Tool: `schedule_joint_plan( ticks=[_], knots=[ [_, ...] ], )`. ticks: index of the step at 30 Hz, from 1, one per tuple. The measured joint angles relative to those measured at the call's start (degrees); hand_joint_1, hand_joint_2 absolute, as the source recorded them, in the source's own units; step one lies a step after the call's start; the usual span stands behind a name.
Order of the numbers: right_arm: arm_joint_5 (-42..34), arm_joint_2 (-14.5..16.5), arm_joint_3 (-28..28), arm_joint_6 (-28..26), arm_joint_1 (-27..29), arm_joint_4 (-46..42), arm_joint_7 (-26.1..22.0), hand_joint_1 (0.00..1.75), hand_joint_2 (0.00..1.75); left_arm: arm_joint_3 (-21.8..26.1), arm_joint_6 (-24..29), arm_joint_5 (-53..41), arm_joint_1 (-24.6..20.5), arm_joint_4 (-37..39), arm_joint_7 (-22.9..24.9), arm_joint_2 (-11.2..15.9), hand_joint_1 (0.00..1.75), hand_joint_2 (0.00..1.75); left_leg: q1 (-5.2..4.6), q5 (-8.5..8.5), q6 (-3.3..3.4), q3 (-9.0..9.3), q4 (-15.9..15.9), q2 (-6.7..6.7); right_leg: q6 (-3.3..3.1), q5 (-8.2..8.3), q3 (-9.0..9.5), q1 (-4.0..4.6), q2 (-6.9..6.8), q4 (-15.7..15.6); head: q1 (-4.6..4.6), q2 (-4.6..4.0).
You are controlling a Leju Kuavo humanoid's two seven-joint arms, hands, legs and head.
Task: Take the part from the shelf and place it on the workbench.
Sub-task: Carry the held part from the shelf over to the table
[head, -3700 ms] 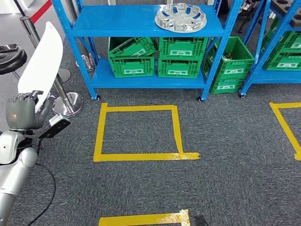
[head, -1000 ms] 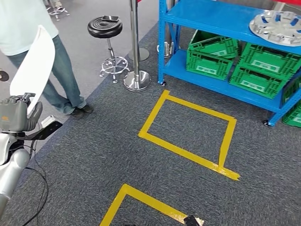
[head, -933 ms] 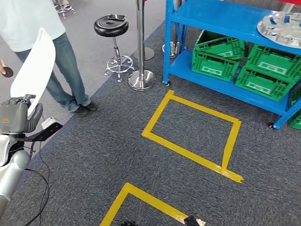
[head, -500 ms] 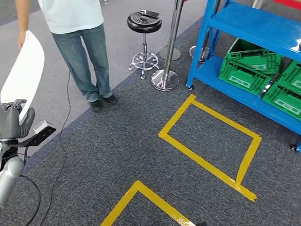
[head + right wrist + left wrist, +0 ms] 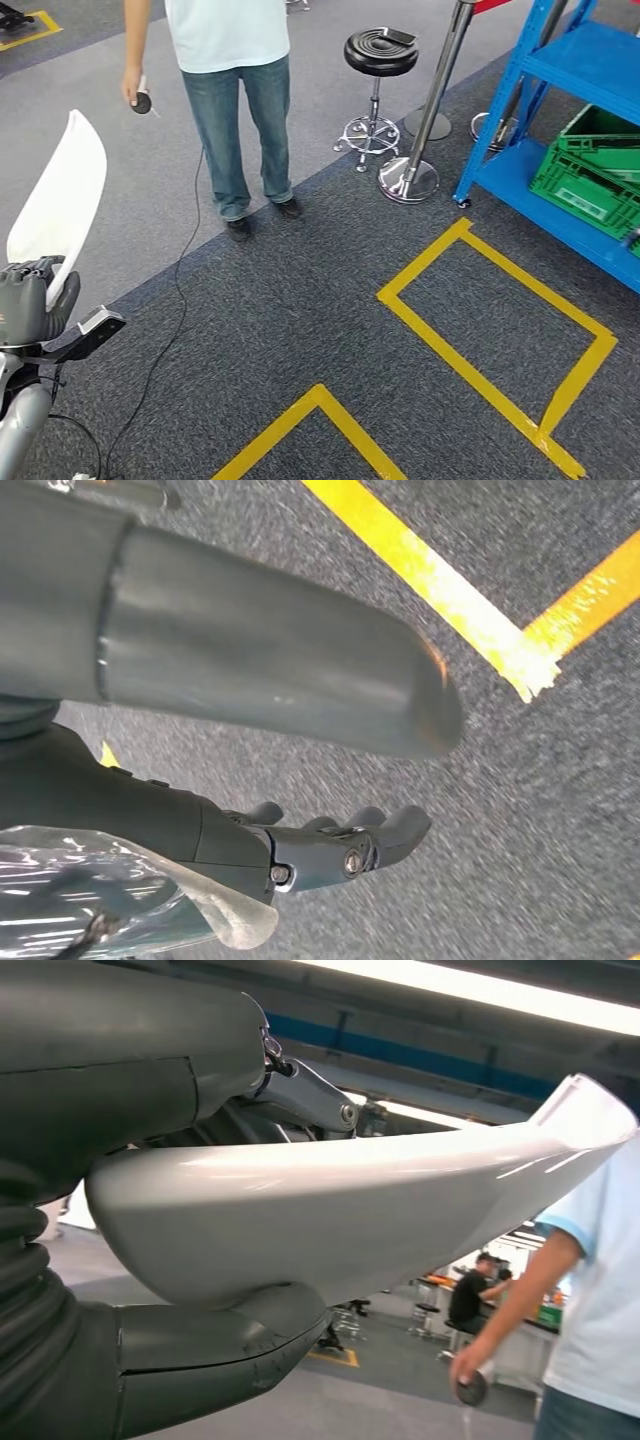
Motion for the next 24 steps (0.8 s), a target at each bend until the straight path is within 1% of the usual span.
schedule_joint_plan(
  ticks=[1,2,3,4,5,6,7,8,9,10,11,12,13,14,15,16,17,18,19,20,21,22,23,24],
  knots=[
    [-0.3,-0.1,-0.2,0.0,0.1,0.1,-0.1,0.0,0.0,0.0,-0.2,-0.3,0.3,-0.4,0.2,-0.3,1.75,1.75,0.28,-1.47,-0.32,-1.46,3.5,0.81,0.01,-0.07,0.01,-0.01,-0.89,0.0,0.0,0.0],
    [-0.5,-0.1,-0.5,0.0,0.2,0.2,-0.1,0.0,0.0,0.0,-0.3,-0.4,0.5,-0.8,0.4,-0.6,1.75,1.75,0.61,-1.99,-0.65,-2.21,5.4,1.19,0.07,-0.17,0.01,-0.07,-1.76,0.0,0.01,0.0],
    [-0.6,-0.2,-0.7,0.1,0.3,0.2,-0.1,0.0,0.0,0.0,-0.4,-0.5,0.7,-1.1,0.5,-0.8,1.75,1.75,0.94,-1.4,-0.99,-1.9,5.2,1.45,0.2,-0.27,0.01,-0.17,-2.59,0.1,0.0,0.0],
    [-0.7,-0.2,-0.9,0.2,0.3,0.3,0.0,0.0,0.0,0.0,-0.5,-0.5,0.8,-1.4,0.6,-0.9,1.75,1.75,1.26,0.06,-1.35,-0.48,2.7,1.87,0.41,-0.39,0.01,-0.32,-3.36,0.2,-0.01,0.0],
    [-0.7,-0.2,-1.0,0.4,0.2,0.3,0.2,0.0,0.0,0.0,-0.7,-0.5,0.8,-1.7,0.6,-1.0,1.75,1.75,1.55,1.87,-1.73,1.74,-1.3,2.87,0.74,-0.59,0.03,-0.44,-4.11,0.5,-0.01,0.0],
    [-0.7,-0.3,-1.1,0.8,0.2,0.3,0.4,0.0,0.0,0.0,-0.9,-0.4,0.6,-2.0,0.7,-1.2,1.75,1.75,1.58,3.04,-1.91,3.77,-4.9,4.03,1.17,-0.88,0.0,-0.45,-4.77,0.8,-0.06,0.0],
    [-0.7,-0.4,-1.2,1.2,0.1,0.4,0.6,0.0,0.0,-0.1,-1.1,-0.4,0.4,-2.2,0.7,-1.3,1.75,1.75,1.55,3.76,-1.73,5.21,-7.6,4.84,1.65,-1.19,-0.14,-0.42,-5.34,1.2,-0.05,0.0],
    [-0.7,-0.4,-1.2,1.7,0.1,0.4,0.7,0.0,0.0,-0.1,-1.2,-0.2,0.2,-2.5,0.8,-1.4,1.75,1.75,1.42,3.86,-1.34,5.93,-9.0,5.24,2.1,-1.48,-0.12,-0.34,-5.88,1.5,0.0,0.0],
    [-0.6,-0.4,-1.2,2.0,0.0,0.4,0.8,0.0,0.0,-0.1,-1.3,-0.1,0.1,-2.7,0.8,-1.5,1.75,1.75,1.18,3.6,-0.71,5.89,-9.1,4.89,2.5,-1.65,0.0,-0.3,-6.38,1.6,0.02,0.0],
    [-0.6,-0.3,-1.2,2.3,-0.1,0.3,0.9,0.0,0.0,-0.1,-1.4,0.0,0.0,-2.9,0.9,-1.5,1.75,1.75,1.13,3.67,-0.09,5.79,-9.1,4.16,2.82,-1.75,0.19,-0.38,-6.91,1.6,0.09,0.0],
    [-0.6,-0.2,-1.2,2.6,-0.3,0.3,0.9,0.0,0.0,-0.1,-1.4,0.1,0.0,-3.1,0.9,-1.6,1.75,1.75,1.09,3.71,0.37,5.74,-9.0,3.53,3.17,-1.95,0.31,-0.57,-6.96,1.7,0.12,0.0],
    [-0.5,-0.1,-1.2,2.9,-0.5,0.2,0.8,0.0,0.0,-0.1,-1.4,0.1,-0.2,-3.3,0.9,-1.6,1.75,1.75,1.08,3.82,0.79,5.69,-9.1,2.95,3.47,-2.53,0.1,-0.78,-6.05,2.3,0.15,0.0],
    [-0.5,0.0,-1.2,3.1,-0.6,0.2,0.6,0.0,0.0,-0.1,-1.5,0.2,-0.4,-3.5,0.9,-1.6,1.75,1.75,1.1,3.93,1.15,5.66,-9.1,2.36,3.67,-3.75,-0.75,-0.93,-4.47,4.1,0.26,0.0],
    [-0.5,0.2,-1.2,3.4,-0.7,0.1,0.4,0.0,0.0,-0.1,-1.5,0.2,-0.6,-3.7,1.0,-1.6,1.75,1.75,1.08,4.02,1.46,5.62,-9.1,1.77,3.78,-5.42,-2.25,-1.02,-2.54,7.1,0.38,0.01],
    [-0.4,0.3,-1.2,3.6,-0.7,0.1,0.2,0.0,0.0,-0.1,-1.5,0.2,-0.9,-3.9,1.0,-1.6,1.75,1.75,0.96,4.04,1.67,5.56,-9.1,1.14,3.7,-7.28,-4.18,-0.98,-0.9,11.1,0.49,0.01],
    [-0.3,0.5,-1.2,3.8,-0.6,0.0,0.1,0.0,0.0,-0.1,-1.6,0.3,-1.1,-3.9,1.0,-1.6,1.75,1.75,0.79,4.06,1.83,5.51,-9.1,0.44,3.54,-8.78,-6.35,-0.88,-0.04,15.3,0.54,0.01],
    [-0.1,0.7,-1.2,4.0,-0.5,-0.1,0.1,0.0,0.0,-0.1,-1.7,0.4,-1.2,-4.0,1.0,-1.6,1.75,1.75,0.61,4.07,1.93,5.49,-9.1,-0.31,3.28,-9.37,-8.08,-0.76,0.34,18.2,0.54,0.01],
    [0.2,1.1,-1.2,4.1,-0.5,-0.2,0.3,0.0,0.0,0.0,-1.9,0.5,-1.2,-4.0,1.0,-1.5,1.75,1.75,0.45,4.09,2.0,5.48,-9.1,-1.12,2.92,-8.82,-8.93,-0.58,0.54,19.1,0.54,0.0],
    [0.6,1.4,-1.1,4.2,-0.5,-0.3,0.6,0.0,0.0,0.0,-2.2,0.7,-1.3,-4.0,1.1,-1.3,1.75,1.75,0.33,4.11,2.04,5.49,-9.1,-1.96,2.46,-7.22,-8.68,-0.37,0.86,17.7,0.52,0.0],
    [1.0,1.8,-1.0,4.2,-0.5,-0.3,1.0,0.0,0.0,0.0,-2.4,0.8,-1.4,-4.1,1.1,-1.1,1.75,1.75,0.28,4.13,2.06,5.5,-9.1,-2.81,1.94,-4.82,-7.33,-0.1,1.59,14.1,0.51,0.0],
    [1.4,2.1,-0.8,4.3,-0.5,-0.4,1.4,0.0,0.0,0.0,-2.5,0.8,-1.5,-4.2,1.1,-0.9,1.75,1.75,0.28,4.16,2.04,5.48,-9.1,-3.62,1.38,-2.79,-5.53,0.08,3.18,9.8,0.51,0.0],
    [1.6,2.4,-0.6,4.3,-0.5,-0.5,1.7,0.0,0.0,0.1,-2.5,0.8,-1.7,-4.3,1.1,-0.7,1.75,1.75,0.3,4.2,1.95,5.42,-9.1,-4.42,0.97,-1.37,-3.77,0.13,4.67,6.0,0.47,0.0],
    [1.8,2.6,-0.4,4.3,-0.5,-0.5,1.9,0.0,0.0,0.1,-2.6,0.8,-1.8,-4.4,1.1,-0.6,1.75,1.75,0.41,4.3,1.79,5.27,-9.1,-5.15,0.74,-0.68,-2.47,0.19,5.77,3.5,0.49,0.0],
    [2.0,2.8,-0.2,4.3,-0.6,-0.6,2.3,0.0,0.0,0.1,-2.7,0.9,-1.9,-4.4,1.1,-0.5,1.75,1.75,0.58,4.44,1.52,5.1,-9.2,-5.91,0.63,-0.73,-1.83,0.19,6.26,2.5,0.45,0.0]
  ],
)
